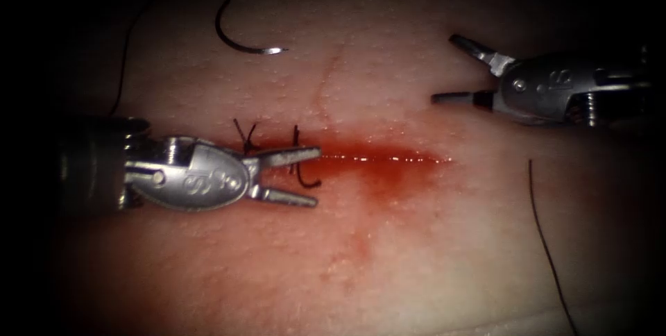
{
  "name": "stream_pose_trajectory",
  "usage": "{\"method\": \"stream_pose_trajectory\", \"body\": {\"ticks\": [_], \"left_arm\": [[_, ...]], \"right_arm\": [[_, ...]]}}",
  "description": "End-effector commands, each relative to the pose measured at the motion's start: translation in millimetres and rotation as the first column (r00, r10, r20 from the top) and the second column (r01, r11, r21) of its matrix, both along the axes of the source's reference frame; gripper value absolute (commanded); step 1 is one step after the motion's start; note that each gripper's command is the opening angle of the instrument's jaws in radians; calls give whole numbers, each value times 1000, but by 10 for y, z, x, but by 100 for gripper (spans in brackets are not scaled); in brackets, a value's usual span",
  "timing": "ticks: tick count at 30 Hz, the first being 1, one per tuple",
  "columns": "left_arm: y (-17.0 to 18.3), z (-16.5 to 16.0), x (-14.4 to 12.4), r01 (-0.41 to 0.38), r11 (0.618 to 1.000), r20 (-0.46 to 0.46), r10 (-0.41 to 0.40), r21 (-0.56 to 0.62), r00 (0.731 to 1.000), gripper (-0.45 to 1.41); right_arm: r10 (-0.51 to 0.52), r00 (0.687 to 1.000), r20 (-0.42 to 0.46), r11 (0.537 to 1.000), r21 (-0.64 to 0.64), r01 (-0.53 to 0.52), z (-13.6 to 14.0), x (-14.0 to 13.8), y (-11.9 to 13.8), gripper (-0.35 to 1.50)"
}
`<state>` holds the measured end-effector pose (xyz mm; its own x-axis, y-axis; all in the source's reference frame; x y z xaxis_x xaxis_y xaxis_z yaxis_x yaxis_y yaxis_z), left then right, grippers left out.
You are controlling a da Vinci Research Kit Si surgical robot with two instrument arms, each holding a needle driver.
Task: Wound Closure
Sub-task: With the left gripper grab the remaining suture.
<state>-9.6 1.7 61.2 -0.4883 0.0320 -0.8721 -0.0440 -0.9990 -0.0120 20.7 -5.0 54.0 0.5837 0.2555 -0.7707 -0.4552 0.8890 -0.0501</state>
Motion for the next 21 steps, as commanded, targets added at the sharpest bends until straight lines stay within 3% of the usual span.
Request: {"method": "stream_pose_trajectory", "body": {"ticks": [1,3,7,21], "left_arm": [[-1,16,-5,33,999,-14,-33,37,999,3],[-6,29,-8,76,993,-24,-74,90,997,10],[-11,42,-11,88,989,-30,-85,118,996,15],[-14,23,-16,62,986,-43,-56,156,998,15]], "right_arm": [[-22,999,-25,1000,-4,22,9,8,-7,126],[-39,998,-42,999,-7,38,9,11,-16,131],[-54,998,-34,999,3,54,9,18,-29,133],[-62,998,-26,998,7,62,14,24,-39,130]]}}
